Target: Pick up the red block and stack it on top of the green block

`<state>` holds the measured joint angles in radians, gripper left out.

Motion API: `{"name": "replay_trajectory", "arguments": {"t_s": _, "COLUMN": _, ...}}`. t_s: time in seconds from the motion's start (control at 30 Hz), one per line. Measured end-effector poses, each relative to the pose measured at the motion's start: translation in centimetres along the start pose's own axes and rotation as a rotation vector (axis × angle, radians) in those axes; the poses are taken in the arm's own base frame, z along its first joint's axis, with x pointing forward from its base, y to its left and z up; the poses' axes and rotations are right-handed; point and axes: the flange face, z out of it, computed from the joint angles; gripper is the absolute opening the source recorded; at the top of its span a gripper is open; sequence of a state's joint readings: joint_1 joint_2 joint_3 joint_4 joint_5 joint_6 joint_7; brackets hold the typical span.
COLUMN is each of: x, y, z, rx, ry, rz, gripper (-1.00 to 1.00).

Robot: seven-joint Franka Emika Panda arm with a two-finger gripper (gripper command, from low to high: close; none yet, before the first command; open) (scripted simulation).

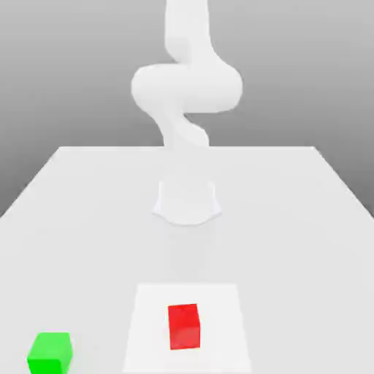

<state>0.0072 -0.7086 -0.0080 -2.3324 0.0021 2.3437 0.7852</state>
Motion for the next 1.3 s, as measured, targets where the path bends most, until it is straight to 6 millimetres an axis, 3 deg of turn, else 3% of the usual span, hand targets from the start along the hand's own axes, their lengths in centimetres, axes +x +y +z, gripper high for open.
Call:
{"name": "replay_trajectory", "arguments": {"t_s": 0.17, "x": -1.6, "y": 1.9, "z": 11.1, "rx": -0.109, "ry": -0.123, "rz": -0.022, "gripper": 0.0}}
{"name": "replay_trajectory", "arguments": {"t_s": 0.37, "x": -5.7, "y": 6.1, "z": 22.6, "rx": -0.237, "ry": -0.265, "rz": -0.049, "gripper": 0.0}}
{"name": "replay_trajectory", "arguments": {"t_s": 0.53, "x": -10.5, "y": 11.1, "z": 30.4, "rx": -0.345, "ry": -0.381, "rz": -0.072, "gripper": 0.0}}
{"name": "replay_trajectory", "arguments": {"t_s": 0.67, "x": -15.0, "y": 15.8, "z": 35.3, "rx": -0.432, "ry": -0.473, "rz": -0.091, "gripper": 0.0}}
{"name": "replay_trajectory", "arguments": {"t_s": 0.73, "x": -17.2, "y": 18.2, "z": 37.2, "rx": -0.47, "ry": -0.513, "rz": -0.099, "gripper": 0.0}}
{"name": "replay_trajectory", "arguments": {"t_s": 0.9, "x": -20.3, "y": 21.4, "z": 41.6, "rx": -0.487, "ry": -0.53, "rz": -0.103, "gripper": 0.0}}
{"name": "replay_trajectory", "arguments": {"t_s": 0.93, "x": -20.8, "y": 21.9, "z": 42.3, "rx": -0.487, "ry": -0.53, "rz": -0.103, "gripper": -1.0}}
{"name": "replay_trajectory", "arguments": {"t_s": 1.17, "x": -20.8, "y": 21.9, "z": 42.4, "rx": -0.487, "ry": -0.531, "rz": -0.103, "gripper": -1.0}}
{"name": "replay_trajectory", "arguments": {"t_s": 1.3, "x": -19.0, "y": 20.1, "z": 39.5, "rx": -0.487, "ry": -0.531, "rz": -0.104, "gripper": -1.0}}
